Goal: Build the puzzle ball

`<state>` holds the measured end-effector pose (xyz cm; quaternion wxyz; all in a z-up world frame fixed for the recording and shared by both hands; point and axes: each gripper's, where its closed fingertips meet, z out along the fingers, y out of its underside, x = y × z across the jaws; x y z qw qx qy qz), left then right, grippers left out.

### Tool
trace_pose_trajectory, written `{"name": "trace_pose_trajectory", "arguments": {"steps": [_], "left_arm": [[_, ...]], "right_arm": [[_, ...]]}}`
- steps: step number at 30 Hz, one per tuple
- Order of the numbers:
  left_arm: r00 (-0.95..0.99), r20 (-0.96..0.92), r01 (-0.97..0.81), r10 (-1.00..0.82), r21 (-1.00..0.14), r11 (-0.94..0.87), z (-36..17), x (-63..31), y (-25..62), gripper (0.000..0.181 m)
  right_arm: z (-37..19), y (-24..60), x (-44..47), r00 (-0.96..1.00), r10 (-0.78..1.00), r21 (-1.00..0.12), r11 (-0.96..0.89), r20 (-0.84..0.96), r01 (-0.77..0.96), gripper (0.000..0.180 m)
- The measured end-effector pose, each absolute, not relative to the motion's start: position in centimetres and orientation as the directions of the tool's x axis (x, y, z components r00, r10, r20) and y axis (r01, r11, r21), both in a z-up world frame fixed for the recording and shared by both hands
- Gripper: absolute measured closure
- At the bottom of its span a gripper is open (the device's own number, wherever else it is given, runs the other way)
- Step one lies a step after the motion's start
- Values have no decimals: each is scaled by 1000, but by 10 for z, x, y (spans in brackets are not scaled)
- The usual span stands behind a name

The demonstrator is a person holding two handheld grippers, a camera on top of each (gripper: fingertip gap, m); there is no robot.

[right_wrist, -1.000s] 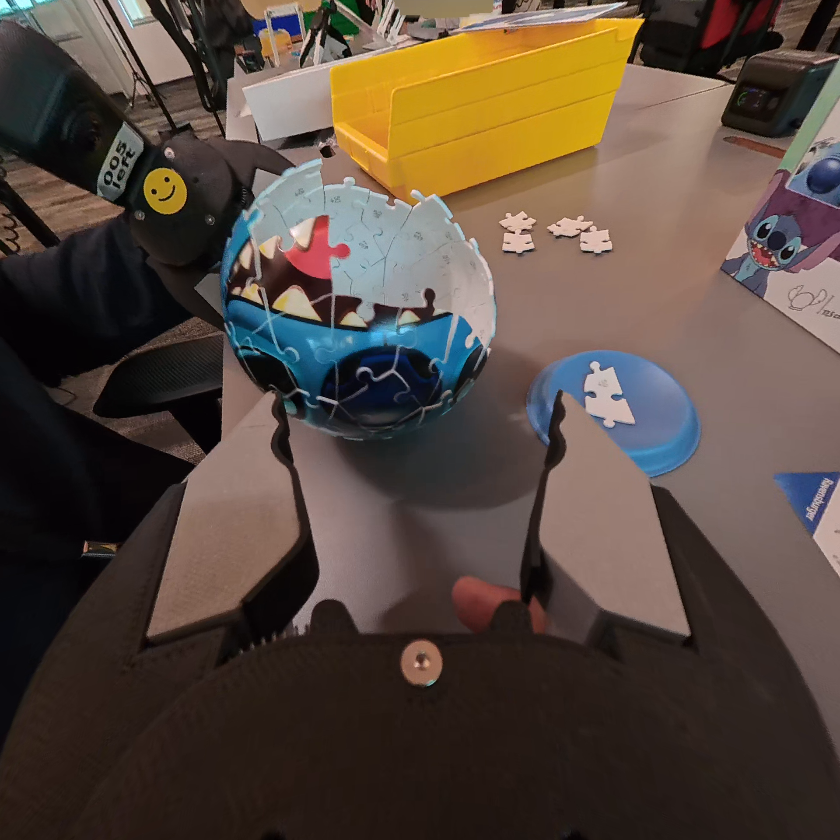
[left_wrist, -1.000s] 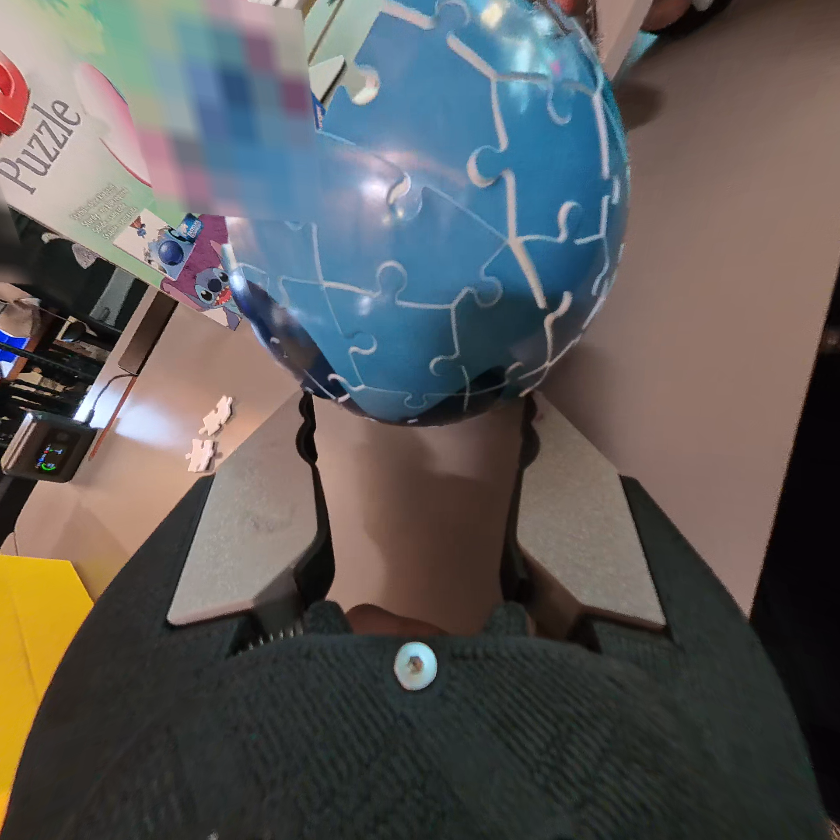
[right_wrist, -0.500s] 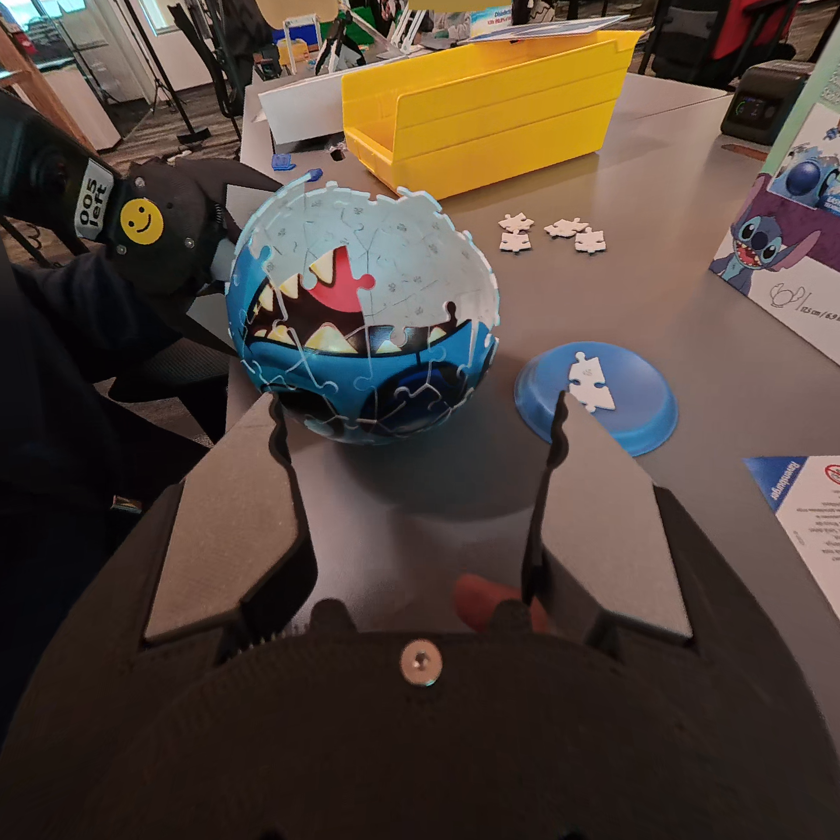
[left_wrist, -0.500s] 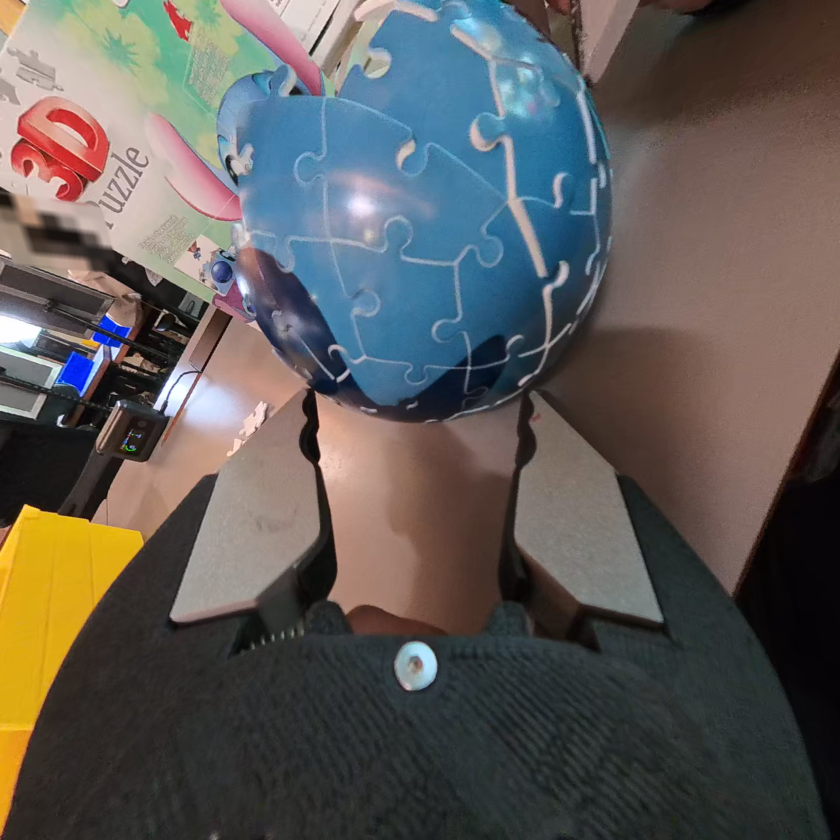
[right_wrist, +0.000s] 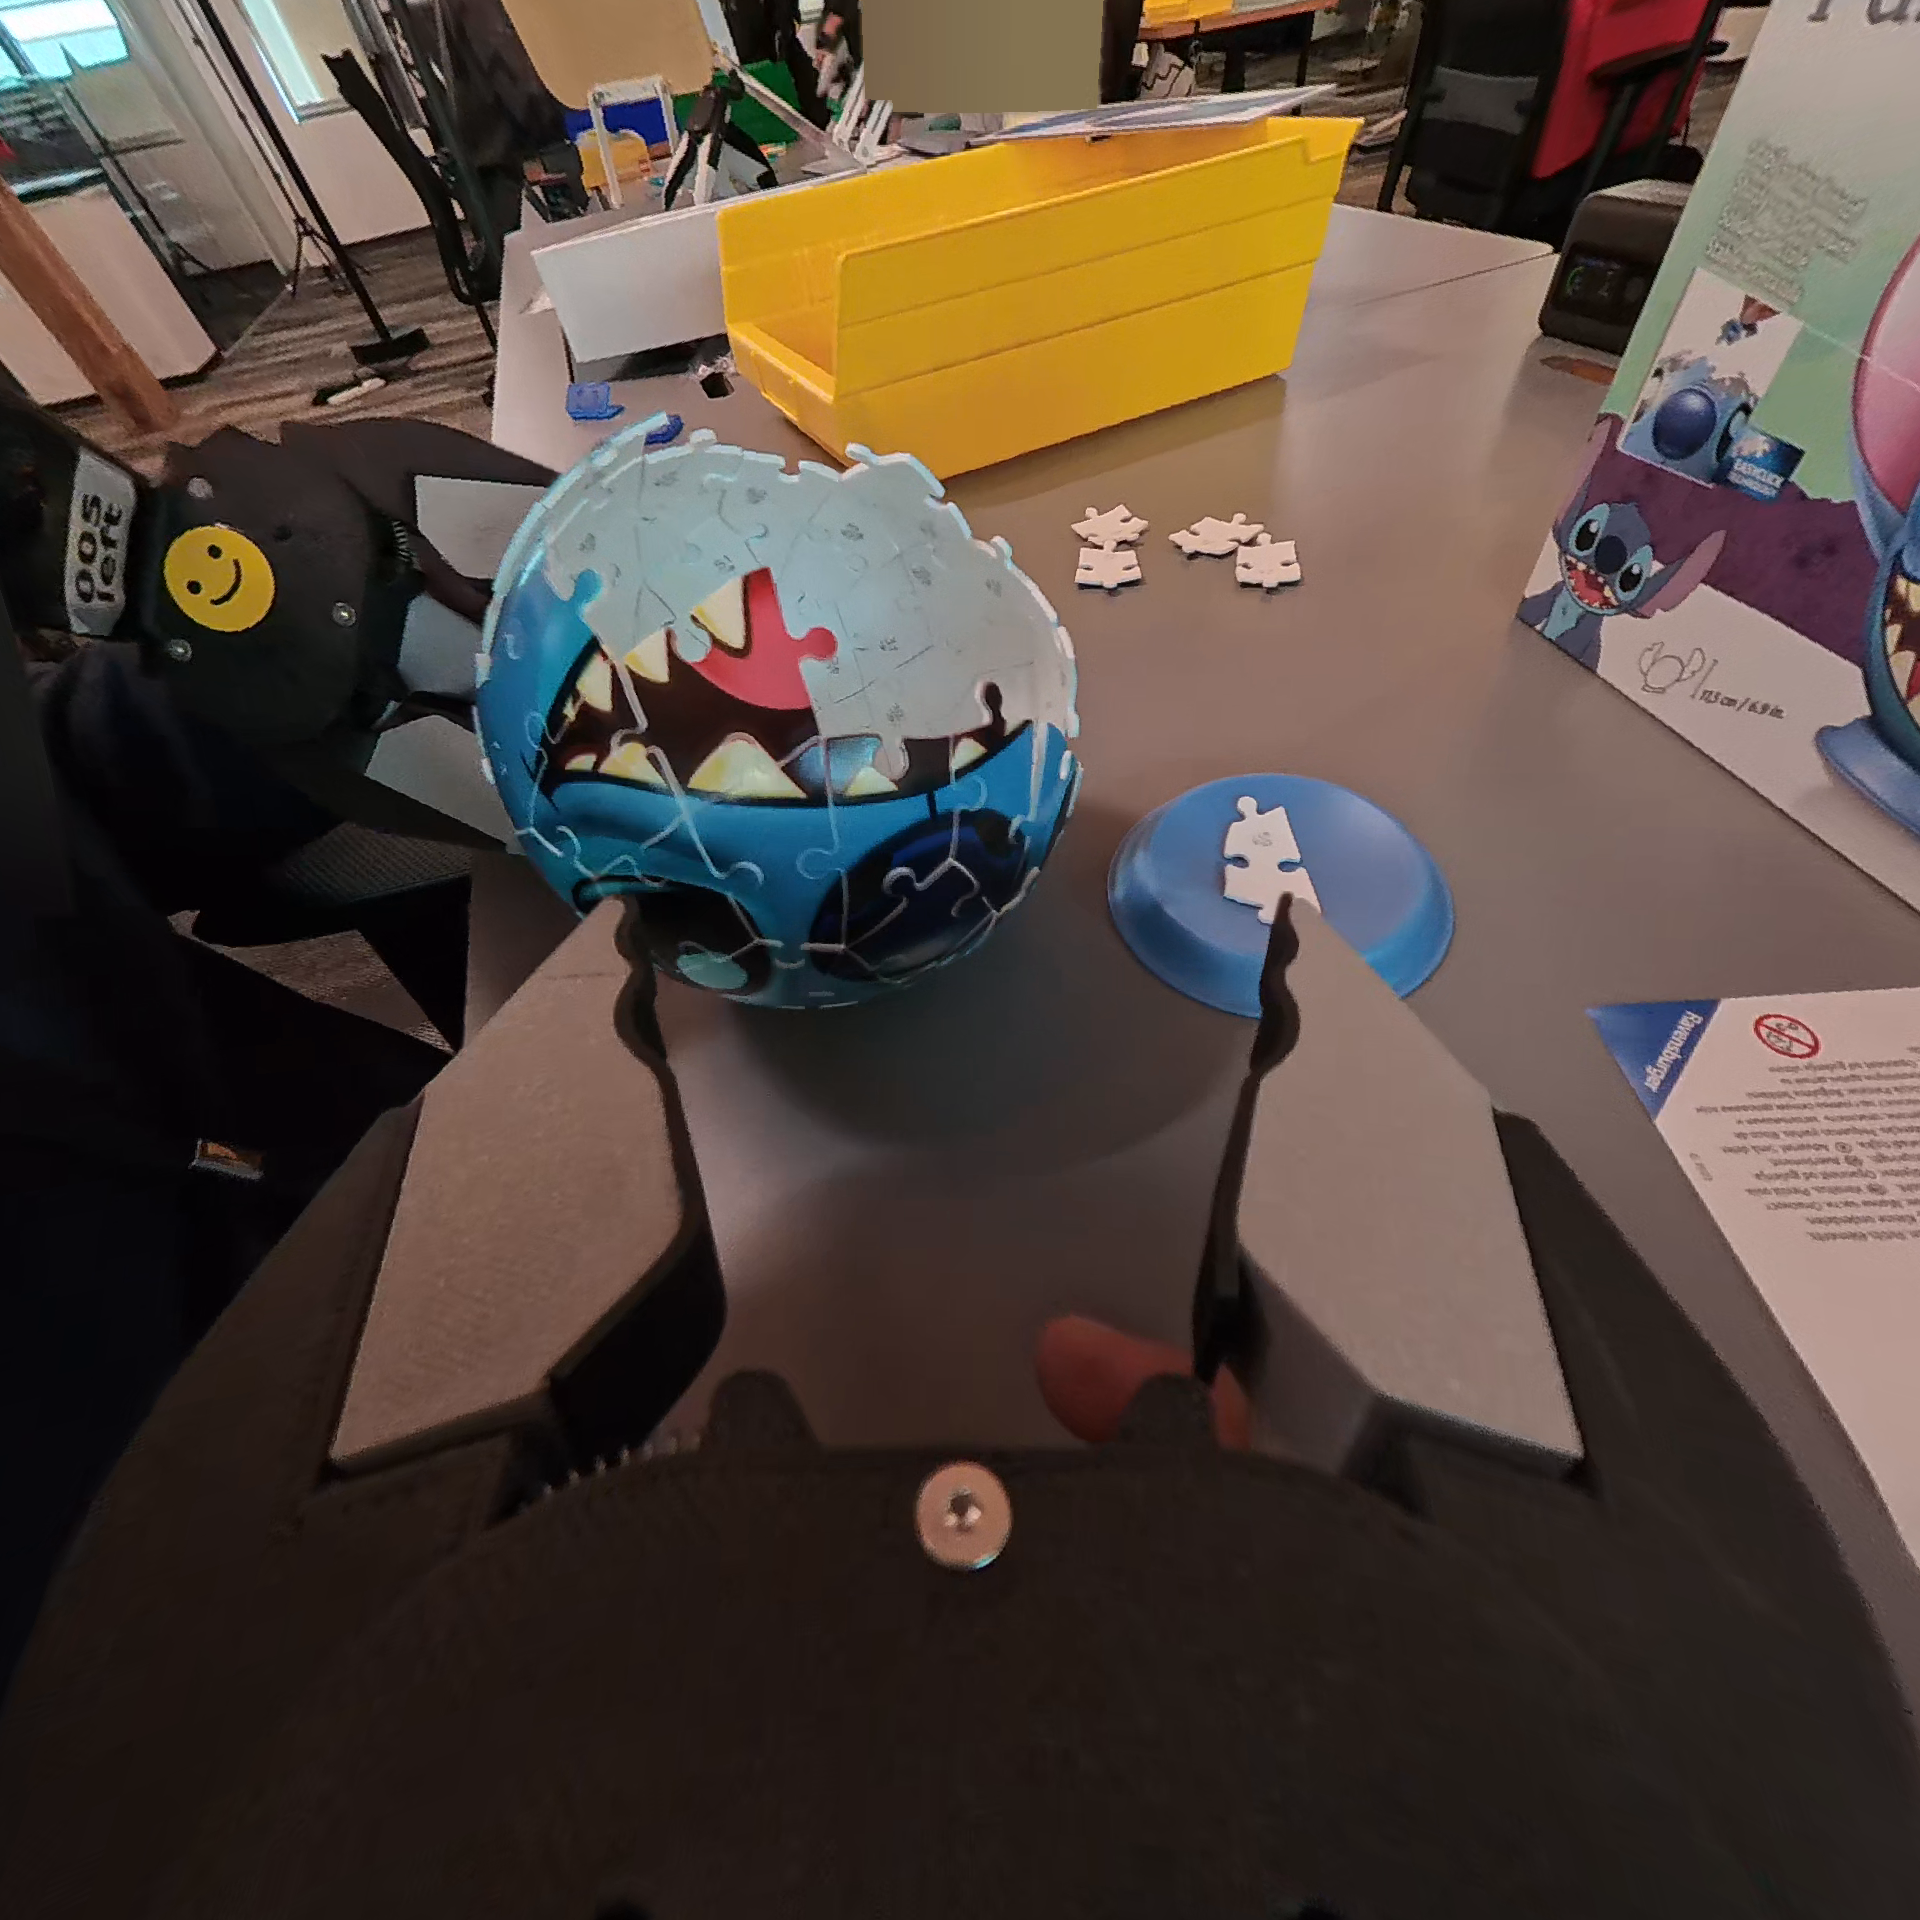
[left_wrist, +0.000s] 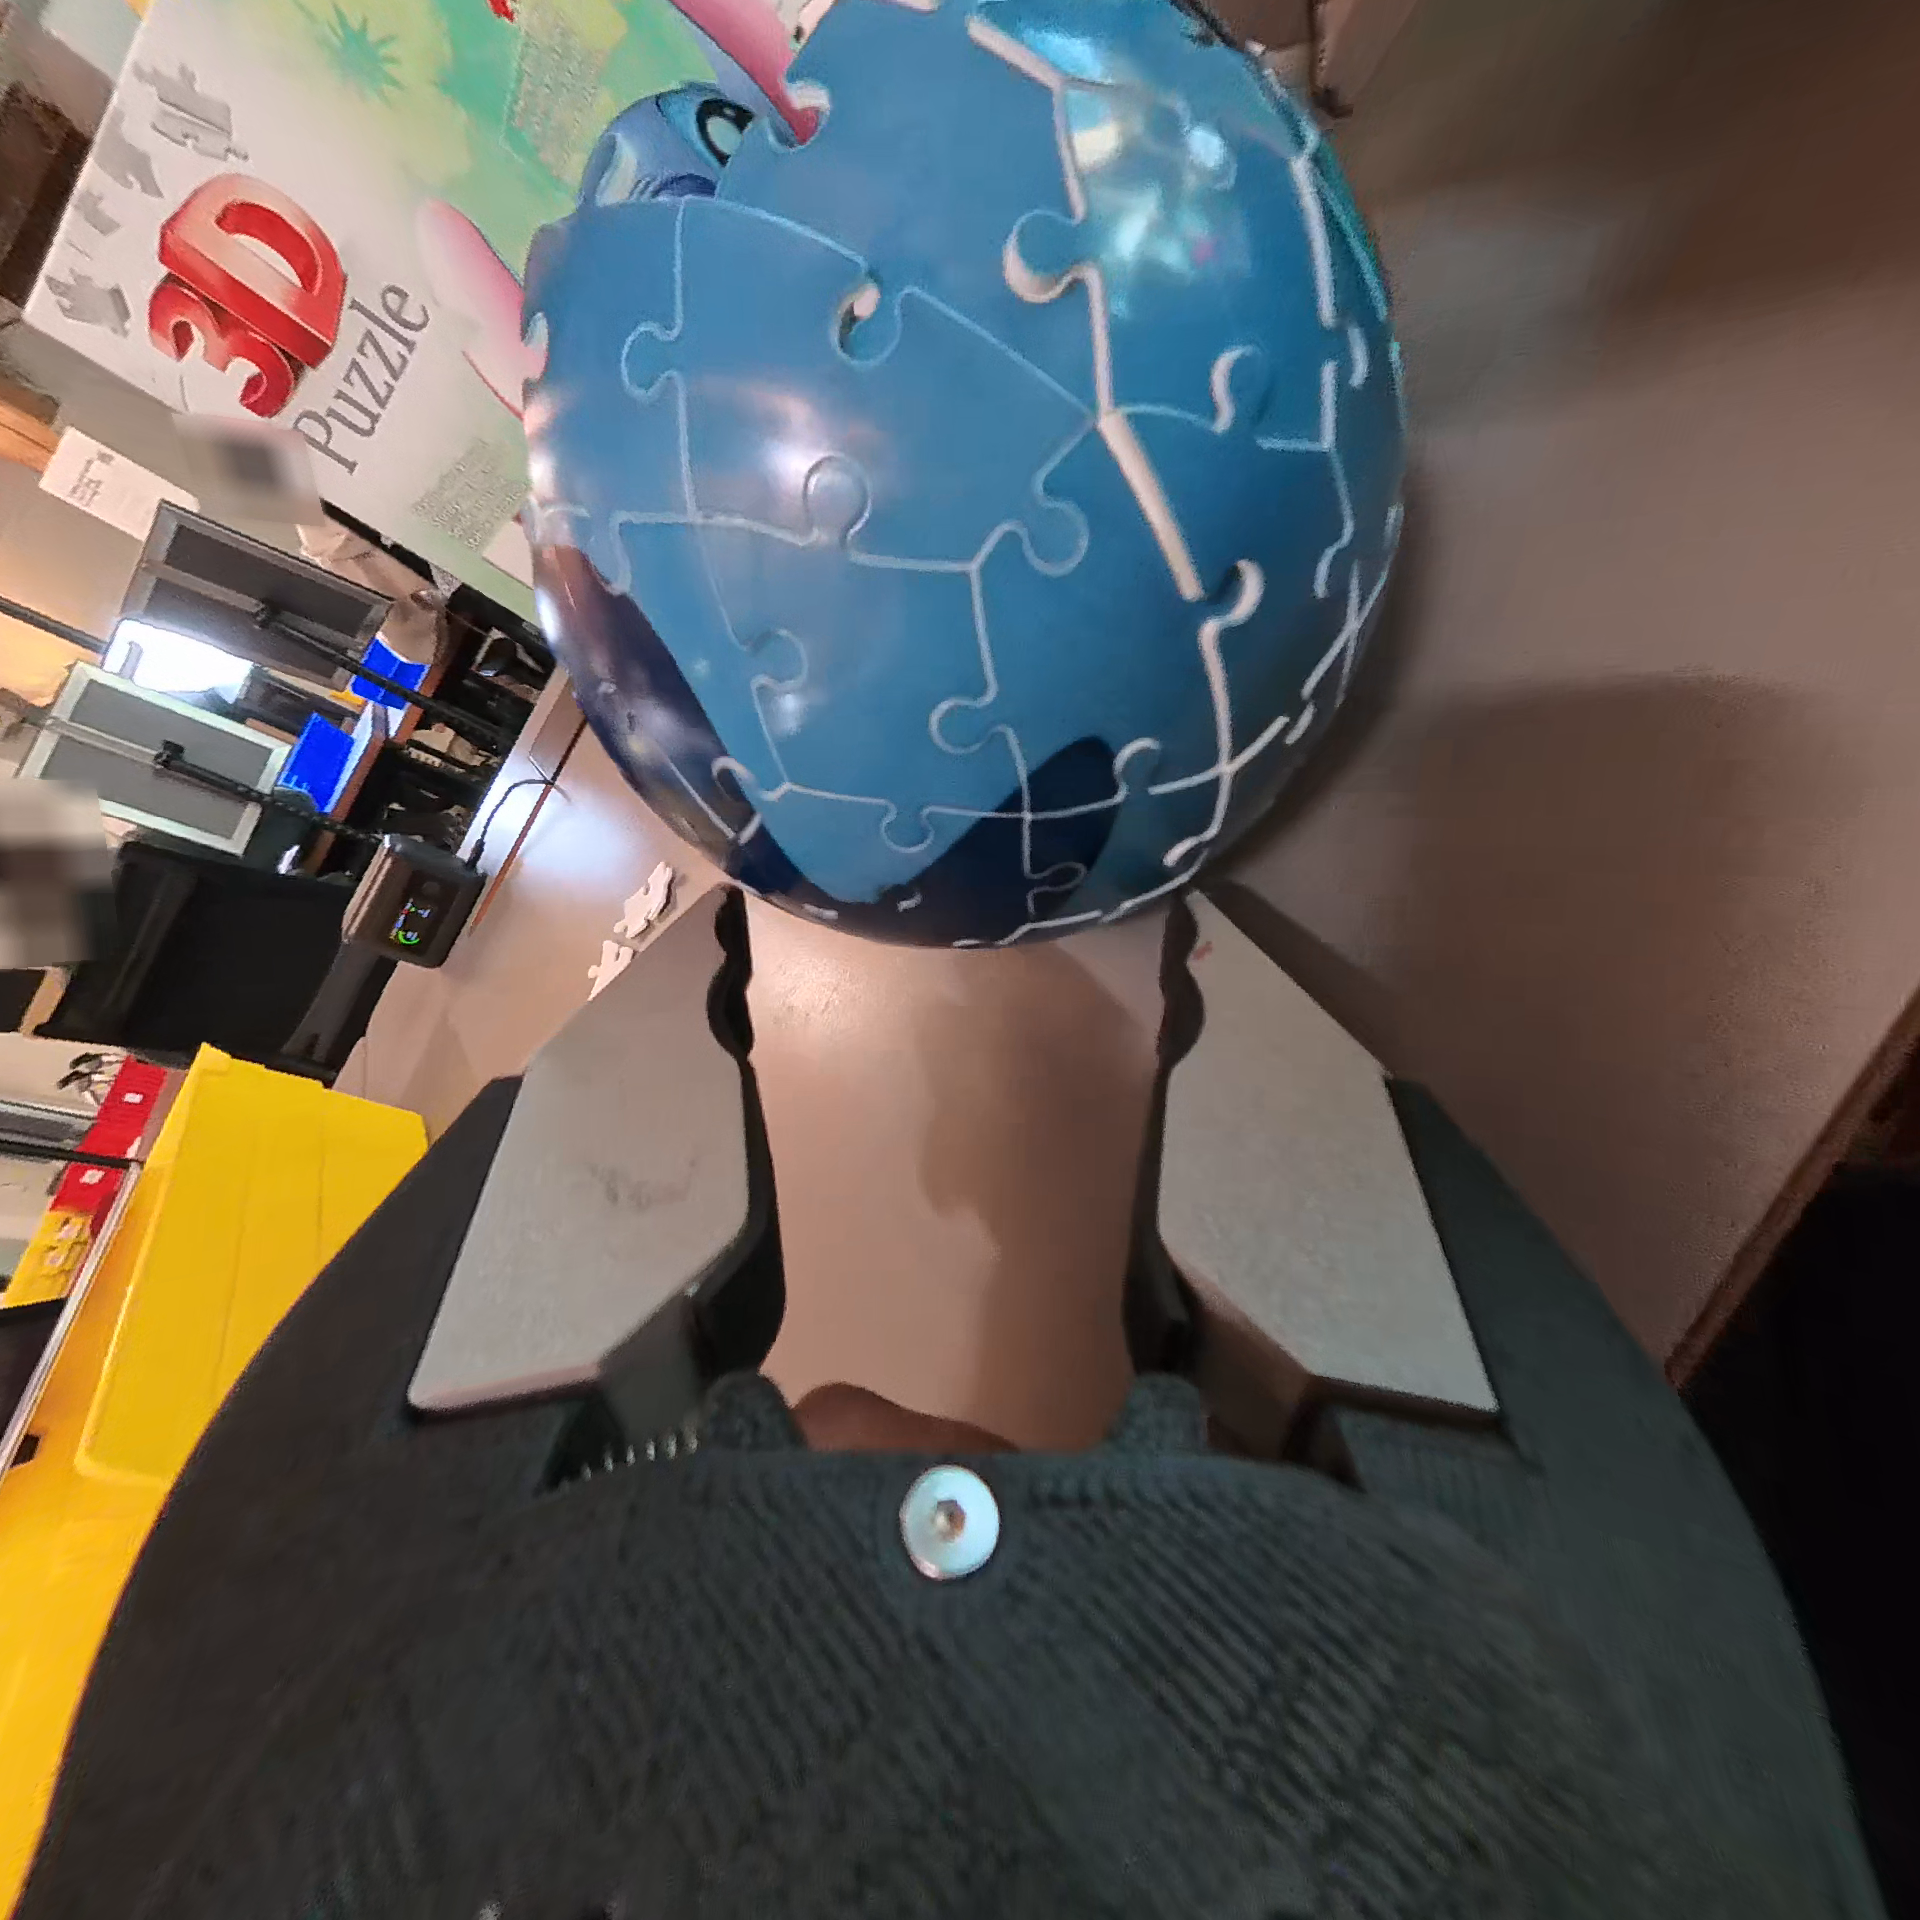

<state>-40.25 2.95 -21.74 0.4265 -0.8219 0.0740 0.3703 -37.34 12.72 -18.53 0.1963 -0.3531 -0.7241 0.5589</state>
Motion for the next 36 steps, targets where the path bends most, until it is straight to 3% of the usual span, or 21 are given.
{"name": "trace_pose_trajectory", "arguments": {"steps": [4,17,36], "left_arm": [[731,-656,-420,189,-651,-633,-220,-401,29,106],[719,-675,-440,169,-629,-641,-222,-394,33,118],[776,-612,-385,151,-649,-656,-228,-394,28,118]], "right_arm": [[-185,125,-365,-699,714,-953,186,-36,239,62],[-184,115,-355,-718,696,-955,201,-18,218,69],[-186,119,-360,-695,718,-952,187,-34,240,63]]}}
